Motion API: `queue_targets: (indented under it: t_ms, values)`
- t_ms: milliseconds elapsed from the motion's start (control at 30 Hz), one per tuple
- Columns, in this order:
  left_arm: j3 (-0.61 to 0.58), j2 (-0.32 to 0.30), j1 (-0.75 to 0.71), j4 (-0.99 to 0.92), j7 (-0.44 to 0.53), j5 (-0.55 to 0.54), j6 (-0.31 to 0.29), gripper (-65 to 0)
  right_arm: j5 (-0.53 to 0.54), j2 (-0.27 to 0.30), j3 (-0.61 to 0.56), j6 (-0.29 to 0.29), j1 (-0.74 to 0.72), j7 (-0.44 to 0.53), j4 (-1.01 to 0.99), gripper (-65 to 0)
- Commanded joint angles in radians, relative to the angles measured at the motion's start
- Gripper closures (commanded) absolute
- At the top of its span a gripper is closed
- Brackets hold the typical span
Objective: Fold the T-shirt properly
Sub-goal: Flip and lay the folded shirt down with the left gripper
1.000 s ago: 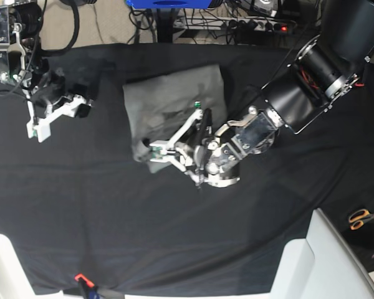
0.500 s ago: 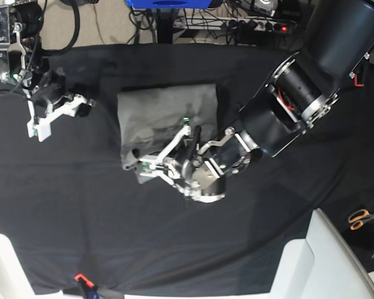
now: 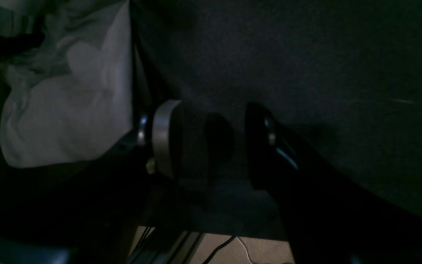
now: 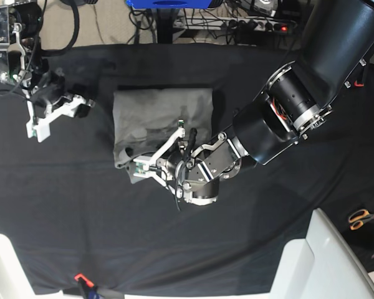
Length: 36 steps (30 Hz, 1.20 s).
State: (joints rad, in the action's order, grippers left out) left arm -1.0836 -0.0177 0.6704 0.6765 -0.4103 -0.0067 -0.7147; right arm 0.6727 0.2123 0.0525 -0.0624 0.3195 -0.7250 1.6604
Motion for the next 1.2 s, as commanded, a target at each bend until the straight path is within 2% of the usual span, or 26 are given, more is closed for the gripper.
queue_targets:
  t_ms: [0, 200, 233, 333, 433, 500, 600, 800, 1167]
  values:
    - [-0.005, 0.014, 0.002, 0.001, 0.015, 0.009, 0.017, 0.0, 0.009, 0.008, 0.005, 0.006, -0.007, 0.014, 0.014, -26.4]
    - [-0.005, 0.014, 0.013, 0.007, 0.012, 0.012, 0.017, 0.0, 0.009, 0.008, 0.004, 0.006, -0.006, 0.012, 0.014, -26.4]
    - [-0.005, 0.014, 0.019, 0.004, 0.012, 0.012, 0.017, -3.8, 0.009, 0.008, 0.004, 0.006, -0.006, 0.012, 0.014, -26.4]
    - [-0.004, 0.014, 0.025, 0.001, 0.011, 0.011, 0.017, -20.7, 0.009, 0.008, 0.0, 0.006, -0.003, 0.012, 0.014, -26.4]
    - [-0.005, 0.014, 0.038, 0.001, 0.011, 0.012, 0.017, -32.7, 0.009, 0.008, -0.004, 0.006, -0.001, 0.012, 0.014, -26.4]
    - [-0.005, 0.014, 0.045, 0.001, 0.009, 0.012, 0.017, -39.0, 0.009, -0.001, -0.004, 0.006, -0.001, 0.012, 0.014, -26.4]
    - [-0.004, 0.014, 0.065, 0.001, 0.009, 0.012, 0.017, -44.4, 0.009, -0.017, -0.004, 0.006, 0.0, 0.011, 0.014, -26.4]
    - [0.0, 0.014, 0.128, 0.009, -0.04, 0.011, 0.017, -46.1, 0.009, -0.02, -0.006, 0.006, 0.002, 0.003, 0.014, -26.4]
    - [0.004, 0.017, 0.216, 0.009, -0.042, -0.002, 0.017, -45.4, 0.009, -0.02, -0.006, 0.006, 0.0, -0.029, 0.021, -26.4]
